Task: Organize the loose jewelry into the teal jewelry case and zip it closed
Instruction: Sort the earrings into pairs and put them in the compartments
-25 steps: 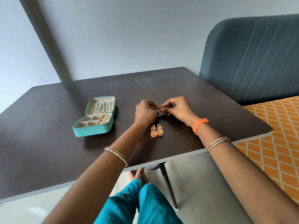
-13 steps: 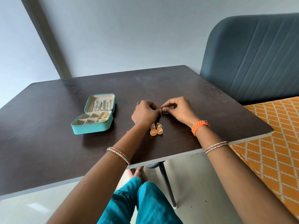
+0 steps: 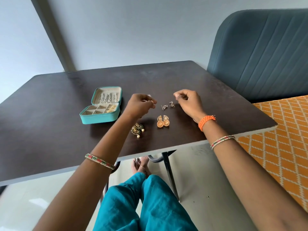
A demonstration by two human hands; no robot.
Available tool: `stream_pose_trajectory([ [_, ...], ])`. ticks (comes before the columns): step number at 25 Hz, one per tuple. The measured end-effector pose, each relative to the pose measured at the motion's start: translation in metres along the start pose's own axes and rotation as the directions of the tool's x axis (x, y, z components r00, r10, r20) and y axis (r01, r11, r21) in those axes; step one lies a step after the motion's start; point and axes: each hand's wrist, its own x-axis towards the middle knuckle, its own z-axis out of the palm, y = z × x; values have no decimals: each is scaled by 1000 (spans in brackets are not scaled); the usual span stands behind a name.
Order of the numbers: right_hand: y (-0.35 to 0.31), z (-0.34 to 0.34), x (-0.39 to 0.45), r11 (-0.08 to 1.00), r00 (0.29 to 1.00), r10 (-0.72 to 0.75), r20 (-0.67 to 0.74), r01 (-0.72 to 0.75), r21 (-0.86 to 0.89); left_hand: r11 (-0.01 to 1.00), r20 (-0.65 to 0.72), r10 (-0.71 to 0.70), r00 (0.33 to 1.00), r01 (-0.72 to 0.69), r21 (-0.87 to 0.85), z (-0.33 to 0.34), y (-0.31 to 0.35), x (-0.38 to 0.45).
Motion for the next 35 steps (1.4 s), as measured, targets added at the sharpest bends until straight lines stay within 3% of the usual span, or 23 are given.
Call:
stream_pose_trajectory([
  [5, -6, -4, -26, 993, 990, 116, -80, -114, 24, 991, -116, 131, 985, -129, 24, -28, -10, -28],
  [8, -18, -4, -48, 985, 980, 166, -109, -159, 67, 994, -221, 110, 969, -103, 42, -40, -23, -49],
  [11, -49, 6, -70, 1000, 992, 9, -127, -9, 0, 985, -232, 89, 969, -52, 164, -41, -36, -67],
  [14, -91, 22, -79, 966, 988, -126, 87, 142, -214, 936, -199, 26, 980, 46, 348, -35, -46, -74],
  [18, -115, 37, -74, 852, 916, -7, 402, 215, -476, 892, -181, 13, 983, 70, 447, -25, -51, -74],
  [22, -111, 42, -72, 881, 855, 49, 517, 207, -425, 916, -196, 18, 980, 63, 397, -26, -53, -72],
  [27, -112, 46, -70, 867, 839, 40, 543, 241, -436, 929, -229, 51, 972, 38, 368, -26, -59, -69],
  [29, -110, 45, -69, 929, 831, 5, 557, 201, -309, 969, -263, 97, 960, -31, 245, -28, -60, -72],
  [31, -113, 40, -71, 999, 825, -31, 564, 18, 28, 985, -344, 166, 924, -172, 14, -32, -60, -78],
  [33, -120, 36, -74, 936, 823, -30, 567, -176, 305, 943, -393, 214, 894, -294, -156, -38, -61, -79],
  [35, -125, 40, -78, 881, 842, -27, 539, -235, 411, 909, -410, 183, 894, -312, -275, -41, -62, -78],
])
